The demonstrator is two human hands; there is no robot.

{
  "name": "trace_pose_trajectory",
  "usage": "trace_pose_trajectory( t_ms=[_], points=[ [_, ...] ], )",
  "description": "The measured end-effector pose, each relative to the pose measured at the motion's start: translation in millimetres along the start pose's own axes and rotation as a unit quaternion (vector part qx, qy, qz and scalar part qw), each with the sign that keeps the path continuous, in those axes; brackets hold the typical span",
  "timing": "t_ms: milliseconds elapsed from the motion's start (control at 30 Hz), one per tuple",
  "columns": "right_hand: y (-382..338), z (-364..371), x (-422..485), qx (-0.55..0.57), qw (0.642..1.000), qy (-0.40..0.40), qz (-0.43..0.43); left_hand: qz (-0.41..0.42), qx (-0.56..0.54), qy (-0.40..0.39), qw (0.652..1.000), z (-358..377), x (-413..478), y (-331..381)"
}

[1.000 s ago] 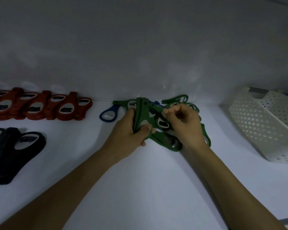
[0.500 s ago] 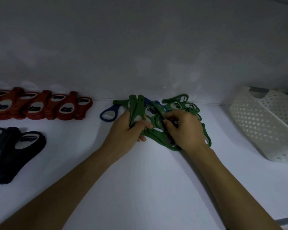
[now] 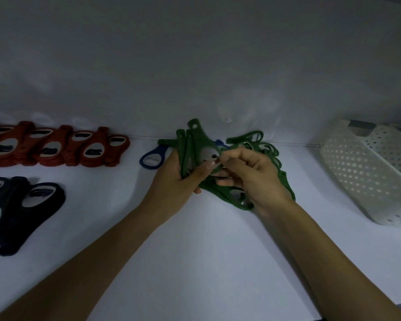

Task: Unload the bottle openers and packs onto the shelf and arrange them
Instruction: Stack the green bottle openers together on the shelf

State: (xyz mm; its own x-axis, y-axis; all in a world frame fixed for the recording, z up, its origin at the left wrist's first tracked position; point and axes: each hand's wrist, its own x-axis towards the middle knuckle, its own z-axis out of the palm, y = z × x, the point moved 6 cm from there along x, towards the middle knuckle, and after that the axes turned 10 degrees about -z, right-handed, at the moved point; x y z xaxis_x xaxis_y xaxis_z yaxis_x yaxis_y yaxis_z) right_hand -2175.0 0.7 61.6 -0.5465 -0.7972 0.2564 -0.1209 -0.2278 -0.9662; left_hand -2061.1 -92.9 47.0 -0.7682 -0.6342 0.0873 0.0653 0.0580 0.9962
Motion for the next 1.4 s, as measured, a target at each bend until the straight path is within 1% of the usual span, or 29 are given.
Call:
trace_pose_trajectory(
  t_ms=[100, 167, 300, 400, 467, 567, 633, 700, 800, 933, 1000, 1067, 1200, 1300, 1400],
  points=[
    [-3, 5, 1, -0.084, 0.994, -0.035, -0.059, -0.017, -0.006, 0.017, 1.0, -3, 1, -3],
    [-5, 5, 2, -0.104, 0.99, -0.038, -0.086, -0.018, -0.006, 0.022, 1.0, -5, 1, -3],
    [-1, 7, 2, -0.137, 0.984, -0.067, -0.09, -0.006, 0.02, 0.015, 1.0, -2, -1, -4],
    [-3, 8, 0, -0.202, 0.971, -0.073, -0.108, -0.021, 0.013, 0.037, 0.999, -4, -2, -7],
    [-10, -1, 0, -0.273, 0.953, -0.07, -0.111, -0.033, -0.015, 0.046, 0.998, -6, -2, -8],
    [-14, -20, -1, -0.4, 0.91, -0.081, -0.07, -0.041, -0.027, 0.054, 0.997, -9, 1, -10],
    [-10, -21, -1, -0.46, 0.877, -0.134, -0.039, -0.046, -0.025, 0.062, 0.997, -10, 2, -10],
    [-3, -14, -2, -0.498, 0.847, -0.184, -0.028, -0.039, -0.032, 0.061, 0.997, -10, 2, -8],
    [-3, -7, -3, -0.492, 0.849, -0.184, -0.051, -0.024, -0.057, 0.051, 0.997, -10, 0, -2],
    [-9, -5, -5, -0.504, 0.85, -0.143, -0.063, -0.049, -0.093, 0.063, 0.993, -15, 0, -6],
    [-13, -7, -4, -0.504, 0.854, -0.11, -0.075, -0.052, -0.088, 0.065, 0.993, -14, 0, -6],
    [-15, -10, -3, -0.497, 0.86, -0.081, -0.083, -0.047, -0.059, 0.065, 0.995, -12, 0, -4],
    [-18, -11, -3, -0.483, 0.868, -0.058, -0.102, -0.037, 0.011, 0.058, 0.998, -8, -1, -2],
    [-19, -13, -4, -0.483, 0.867, -0.026, -0.117, -0.037, 0.0, 0.047, 0.998, -8, -1, -1],
    [-13, -19, -2, -0.495, 0.864, -0.002, -0.093, -0.065, -0.038, 0.057, 0.996, -9, 1, -3]
  ],
)
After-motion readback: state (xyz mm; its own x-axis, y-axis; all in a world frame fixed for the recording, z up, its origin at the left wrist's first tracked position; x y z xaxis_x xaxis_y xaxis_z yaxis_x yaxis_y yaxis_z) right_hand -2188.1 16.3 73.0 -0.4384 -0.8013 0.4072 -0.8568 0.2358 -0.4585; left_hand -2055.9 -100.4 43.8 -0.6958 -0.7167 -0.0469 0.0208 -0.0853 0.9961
